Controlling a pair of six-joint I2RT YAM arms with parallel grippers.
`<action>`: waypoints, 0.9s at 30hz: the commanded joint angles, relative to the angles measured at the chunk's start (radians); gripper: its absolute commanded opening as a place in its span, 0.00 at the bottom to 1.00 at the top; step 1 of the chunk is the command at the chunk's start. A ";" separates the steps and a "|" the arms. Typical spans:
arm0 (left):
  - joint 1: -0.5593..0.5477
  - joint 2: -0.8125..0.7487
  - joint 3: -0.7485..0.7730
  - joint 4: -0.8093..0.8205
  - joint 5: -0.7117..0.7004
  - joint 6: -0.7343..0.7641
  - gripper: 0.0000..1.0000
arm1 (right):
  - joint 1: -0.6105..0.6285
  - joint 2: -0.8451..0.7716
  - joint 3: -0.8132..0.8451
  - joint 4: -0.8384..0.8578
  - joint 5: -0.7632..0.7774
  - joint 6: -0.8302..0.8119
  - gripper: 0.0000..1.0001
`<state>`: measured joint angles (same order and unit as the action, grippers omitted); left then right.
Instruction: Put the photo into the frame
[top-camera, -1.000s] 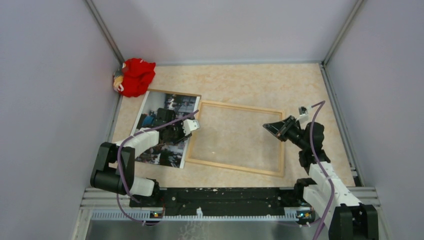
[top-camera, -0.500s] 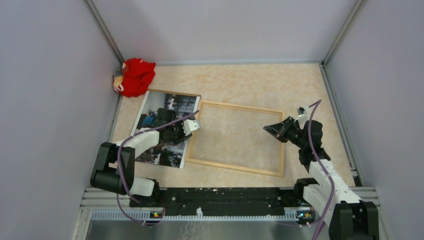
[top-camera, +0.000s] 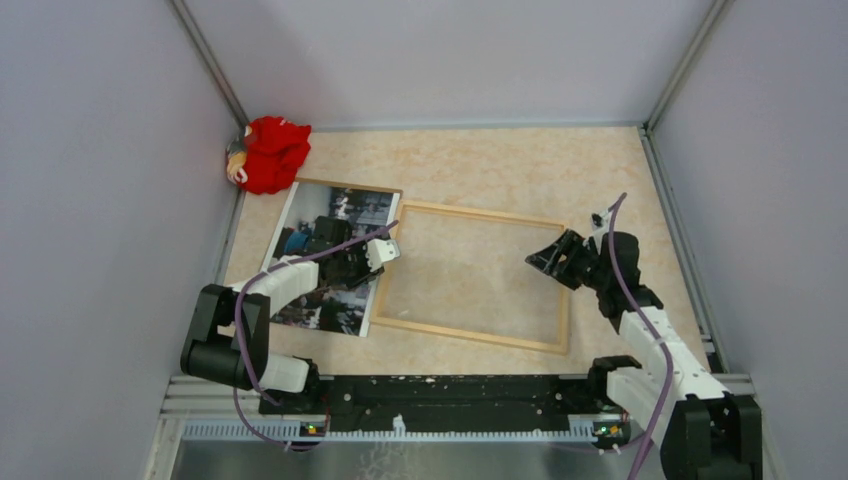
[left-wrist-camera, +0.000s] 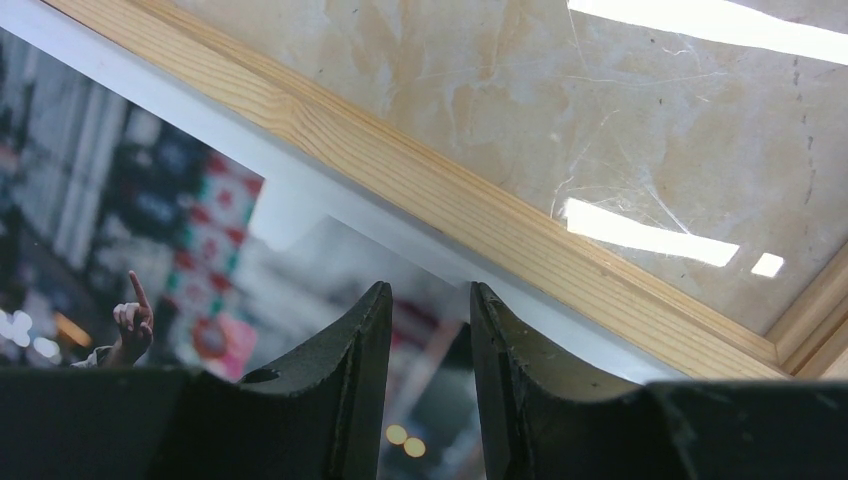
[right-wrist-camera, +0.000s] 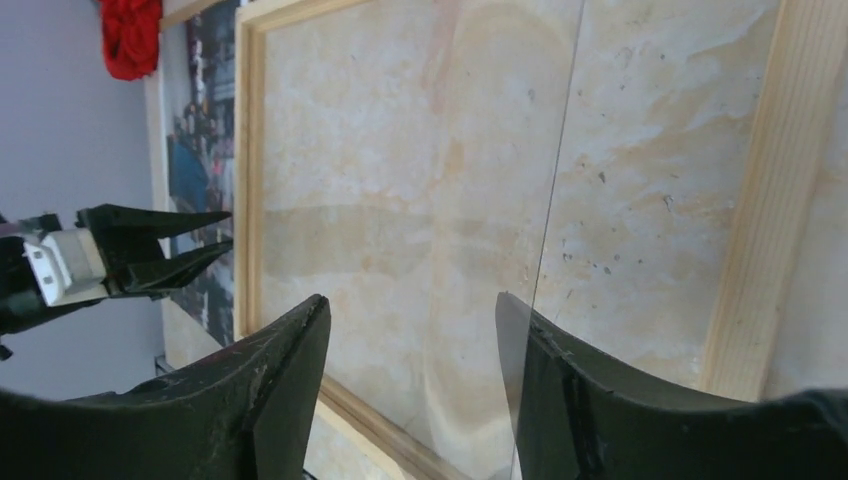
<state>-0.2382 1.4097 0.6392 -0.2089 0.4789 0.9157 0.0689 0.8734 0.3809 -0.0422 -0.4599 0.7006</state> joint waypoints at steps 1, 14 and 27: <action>-0.012 0.007 -0.020 -0.035 0.043 -0.005 0.42 | 0.047 0.029 0.103 -0.110 0.130 -0.111 0.65; -0.012 0.006 -0.023 -0.039 0.045 -0.007 0.42 | 0.108 0.137 0.189 -0.168 0.262 -0.178 0.71; -0.012 0.005 -0.020 -0.044 0.051 -0.014 0.42 | 0.220 0.271 0.284 -0.295 0.453 -0.228 0.76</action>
<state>-0.2382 1.4097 0.6392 -0.2089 0.4801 0.9150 0.2489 1.1145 0.6064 -0.3096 -0.0811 0.4988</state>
